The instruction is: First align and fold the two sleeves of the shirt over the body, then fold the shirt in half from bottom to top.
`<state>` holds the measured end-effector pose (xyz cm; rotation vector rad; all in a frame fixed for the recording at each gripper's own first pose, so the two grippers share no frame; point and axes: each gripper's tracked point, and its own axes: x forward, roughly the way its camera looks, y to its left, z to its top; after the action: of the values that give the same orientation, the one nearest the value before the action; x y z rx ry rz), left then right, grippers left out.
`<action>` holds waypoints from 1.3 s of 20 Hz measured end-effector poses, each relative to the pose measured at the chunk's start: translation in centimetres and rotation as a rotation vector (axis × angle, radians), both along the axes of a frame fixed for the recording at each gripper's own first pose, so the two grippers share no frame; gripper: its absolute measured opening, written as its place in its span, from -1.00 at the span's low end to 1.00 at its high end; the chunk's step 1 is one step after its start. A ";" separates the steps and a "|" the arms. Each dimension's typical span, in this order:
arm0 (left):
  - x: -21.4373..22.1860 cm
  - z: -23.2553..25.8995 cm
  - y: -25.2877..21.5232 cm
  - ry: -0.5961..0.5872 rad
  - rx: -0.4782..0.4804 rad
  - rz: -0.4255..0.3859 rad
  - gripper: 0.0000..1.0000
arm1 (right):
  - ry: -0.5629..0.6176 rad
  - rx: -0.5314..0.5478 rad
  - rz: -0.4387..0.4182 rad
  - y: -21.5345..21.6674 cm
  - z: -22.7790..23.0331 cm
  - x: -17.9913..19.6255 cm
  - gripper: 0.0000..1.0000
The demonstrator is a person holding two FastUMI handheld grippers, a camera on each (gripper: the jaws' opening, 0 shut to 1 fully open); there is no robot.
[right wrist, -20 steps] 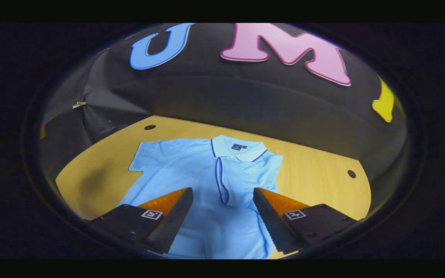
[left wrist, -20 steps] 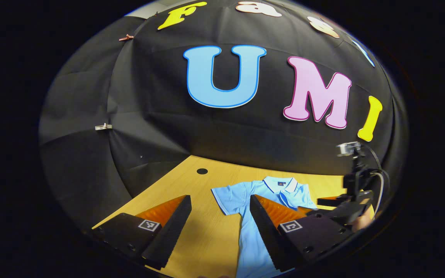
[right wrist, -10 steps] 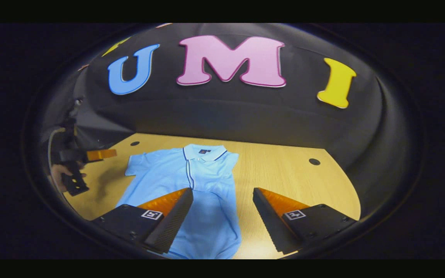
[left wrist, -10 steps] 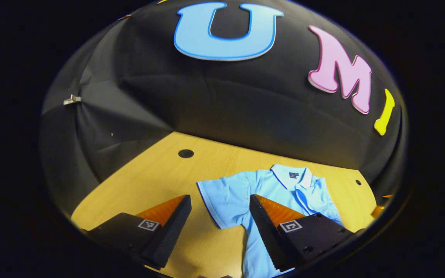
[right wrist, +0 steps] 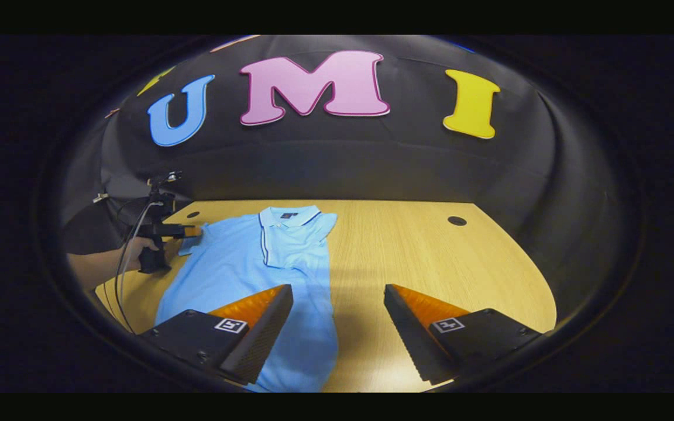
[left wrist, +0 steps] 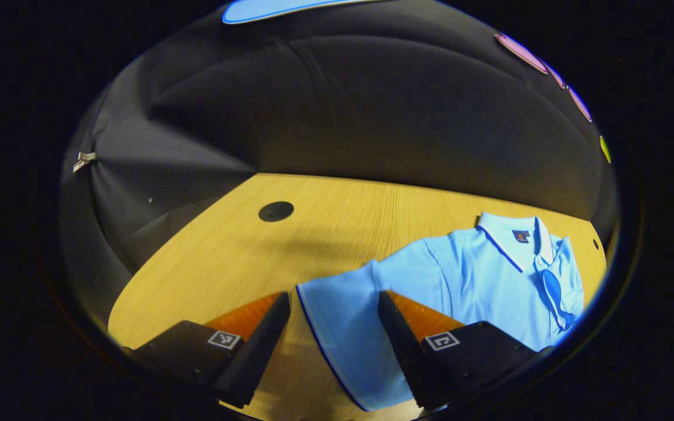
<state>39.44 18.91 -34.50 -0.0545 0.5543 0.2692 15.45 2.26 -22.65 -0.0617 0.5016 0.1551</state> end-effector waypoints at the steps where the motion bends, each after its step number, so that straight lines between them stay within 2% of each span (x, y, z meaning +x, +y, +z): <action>1: 0.3 -0.5 -0.1 0.010 -0.023 -0.007 0.98 | 0.004 0.000 -0.004 -0.3 -0.2 0.0 0.90; 3: 0.3 -0.8 -0.4 0.035 -0.019 -0.056 0.93 | 0.041 0.009 -0.003 -0.6 -1.3 -0.1 0.96; 4: 0.4 -0.8 -0.9 0.042 -0.020 -0.087 0.83 | 0.063 0.019 -0.006 -0.7 -1.8 -0.2 0.96; 5: 0.5 -0.6 -1.3 0.049 -0.022 -0.108 0.53 | 0.079 0.034 -0.015 -0.9 -2.1 -0.1 0.92; 7: 0.7 -0.8 -2.2 0.054 -0.035 -0.136 -0.06 | 0.089 0.070 -0.031 -1.0 -2.6 0.2 0.96; 9: 0.9 -0.7 -2.4 0.058 -0.029 -0.141 -0.65 | 0.091 0.074 -0.038 -1.2 -2.8 0.3 0.90; 10: 0.9 -0.7 -2.4 0.066 -0.019 -0.142 -0.81 | 0.090 0.067 -0.040 -1.4 -3.0 0.5 0.94; 15: 0.9 -0.3 -2.9 0.083 -0.003 -0.132 -0.87 | 0.089 0.075 -0.039 -2.0 -3.2 0.8 0.97; 19: 1.7 3.3 -5.2 0.023 0.017 -0.154 -0.87 | 0.072 0.067 -0.046 -2.7 -2.9 0.7 0.97; 21: 2.1 5.5 -8.5 -0.009 0.009 -0.209 -0.89 | 0.072 0.067 -0.051 -3.0 -2.9 0.5 0.97; 22: 2.3 6.5 -10.4 -0.021 0.004 -0.237 -0.98 | 0.074 0.071 -0.053 -3.1 -3.0 0.3 0.97; 23: 2.3 7.3 -12.5 -0.034 -0.004 -0.267 -0.89 | 0.077 0.075 -0.056 -3.2 -3.0 0.1 0.97; 26: 1.8 9.1 -19.4 -0.065 -0.070 -0.360 -0.88 | 0.077 0.082 -0.065 -3.3 -3.1 -0.9 0.97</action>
<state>41.23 -0.48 -25.43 -0.0299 0.4989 -0.1027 14.50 -1.09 -25.72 0.0412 0.5725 0.1148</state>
